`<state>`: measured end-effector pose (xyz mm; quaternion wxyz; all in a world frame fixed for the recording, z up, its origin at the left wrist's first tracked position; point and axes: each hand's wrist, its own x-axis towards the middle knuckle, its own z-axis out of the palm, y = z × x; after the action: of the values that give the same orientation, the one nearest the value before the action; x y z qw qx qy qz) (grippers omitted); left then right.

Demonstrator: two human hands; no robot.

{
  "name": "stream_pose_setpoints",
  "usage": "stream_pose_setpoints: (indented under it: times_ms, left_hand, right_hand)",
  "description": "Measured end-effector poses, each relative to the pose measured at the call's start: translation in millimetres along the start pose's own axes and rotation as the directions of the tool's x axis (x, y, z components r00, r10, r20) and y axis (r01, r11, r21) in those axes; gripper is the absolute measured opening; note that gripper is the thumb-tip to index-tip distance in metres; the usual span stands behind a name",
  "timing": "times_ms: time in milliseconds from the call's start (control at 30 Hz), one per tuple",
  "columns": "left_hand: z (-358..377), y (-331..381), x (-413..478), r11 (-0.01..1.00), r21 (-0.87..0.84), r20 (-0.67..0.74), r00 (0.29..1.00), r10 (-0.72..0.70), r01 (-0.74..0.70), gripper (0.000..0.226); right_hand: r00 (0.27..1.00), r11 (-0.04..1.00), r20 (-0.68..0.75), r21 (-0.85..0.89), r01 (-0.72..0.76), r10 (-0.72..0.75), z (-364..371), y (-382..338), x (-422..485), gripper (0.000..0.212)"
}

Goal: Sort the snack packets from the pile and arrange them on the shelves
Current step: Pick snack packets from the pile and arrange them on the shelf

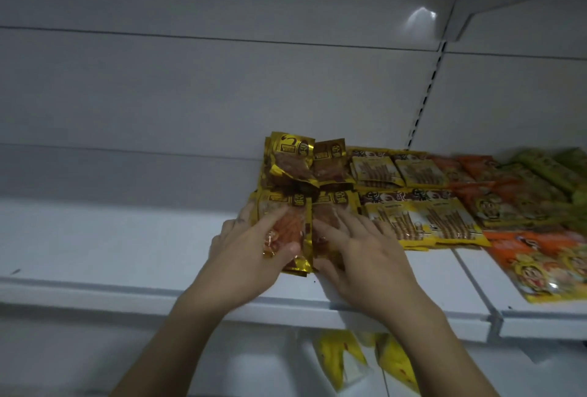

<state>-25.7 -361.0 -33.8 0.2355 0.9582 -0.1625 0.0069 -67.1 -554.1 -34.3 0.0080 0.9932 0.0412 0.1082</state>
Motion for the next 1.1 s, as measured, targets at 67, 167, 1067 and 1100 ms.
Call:
stream_pose_setpoints:
  times_ms: [67, 167, 1067, 1100]
  left_hand:
    - [-3.7, -3.3, -7.0, 0.999, 0.042, 0.063, 0.998, 0.014, -0.016, 0.069]
    - [-4.9, -3.5, -13.3, 0.992, 0.121, 0.097, 0.995, 0.036, -0.048, 0.067]
    - [-24.4, 45.0, 15.6, 0.891, 0.258, 0.043, 0.925, 0.377, -0.375, 0.057]
    - [-23.2, 50.1, 18.0, 0.887, 0.258, 0.055, 0.923, 0.382, -0.383, 0.058]
  right_hand:
    - [0.999, 0.998, -0.008, -0.049, 0.046, -0.047, 2.5, 10.6, -5.8, 0.053]
    - [0.996, 0.992, -0.006, -0.083, 0.090, -0.091, 8.6, 21.2, -8.1, 0.059]
    - [0.971, 0.969, -0.062, 0.111, -0.222, 0.230, -30.1, 26.8, -29.9, 0.052]
    - [0.967, 0.963, -0.048, 0.118, -0.244, 0.251, -31.3, 31.3, -31.7, 0.051]
